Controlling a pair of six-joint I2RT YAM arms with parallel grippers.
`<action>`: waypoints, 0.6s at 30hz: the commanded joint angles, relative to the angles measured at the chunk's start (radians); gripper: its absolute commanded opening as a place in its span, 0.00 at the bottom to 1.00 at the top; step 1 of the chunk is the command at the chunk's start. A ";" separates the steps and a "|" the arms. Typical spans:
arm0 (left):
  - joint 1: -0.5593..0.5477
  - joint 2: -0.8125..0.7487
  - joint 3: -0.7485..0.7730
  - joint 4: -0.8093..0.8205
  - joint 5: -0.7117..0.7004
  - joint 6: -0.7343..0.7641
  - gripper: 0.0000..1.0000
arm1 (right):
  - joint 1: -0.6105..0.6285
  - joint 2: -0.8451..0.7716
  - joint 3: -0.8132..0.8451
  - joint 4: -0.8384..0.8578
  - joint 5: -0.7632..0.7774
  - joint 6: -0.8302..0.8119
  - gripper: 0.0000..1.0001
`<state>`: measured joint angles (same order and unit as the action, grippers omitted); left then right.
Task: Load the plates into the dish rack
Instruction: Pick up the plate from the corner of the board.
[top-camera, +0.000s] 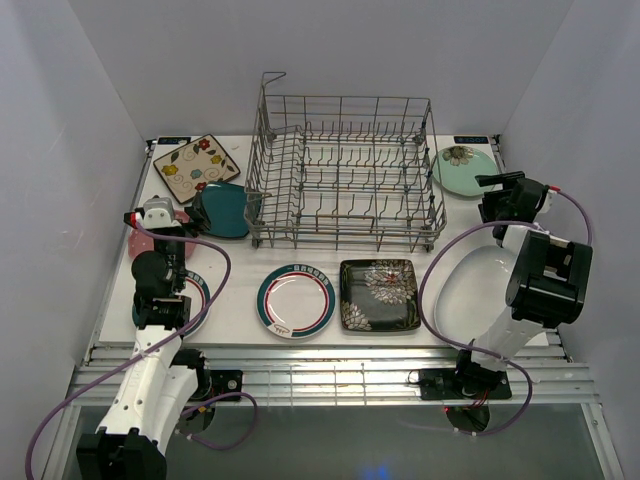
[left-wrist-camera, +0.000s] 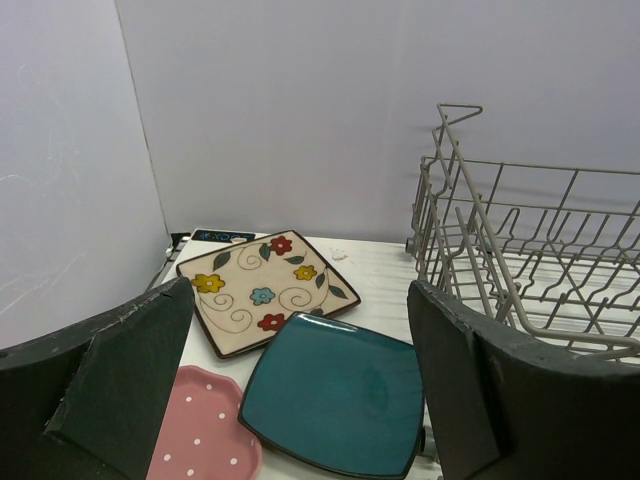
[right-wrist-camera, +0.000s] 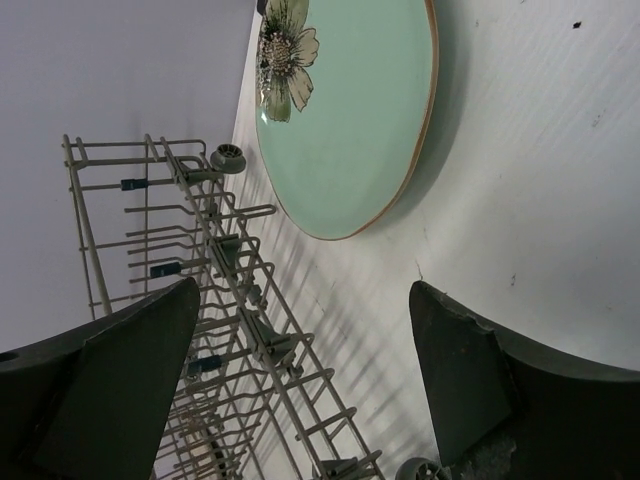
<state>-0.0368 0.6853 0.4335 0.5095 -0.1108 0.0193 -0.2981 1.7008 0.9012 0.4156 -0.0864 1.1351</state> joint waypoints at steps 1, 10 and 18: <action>0.000 -0.006 -0.003 0.017 0.017 0.007 0.98 | -0.004 0.040 0.030 0.107 -0.004 -0.026 0.91; 0.000 0.010 -0.001 0.017 0.031 0.007 0.98 | -0.004 0.189 0.099 0.189 -0.024 -0.037 0.81; 0.000 -0.012 -0.009 0.017 0.057 0.007 0.98 | -0.003 0.270 0.172 0.195 -0.024 -0.060 0.73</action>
<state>-0.0368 0.6914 0.4324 0.5091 -0.0830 0.0193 -0.2989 1.9480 1.0161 0.5514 -0.1017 1.0954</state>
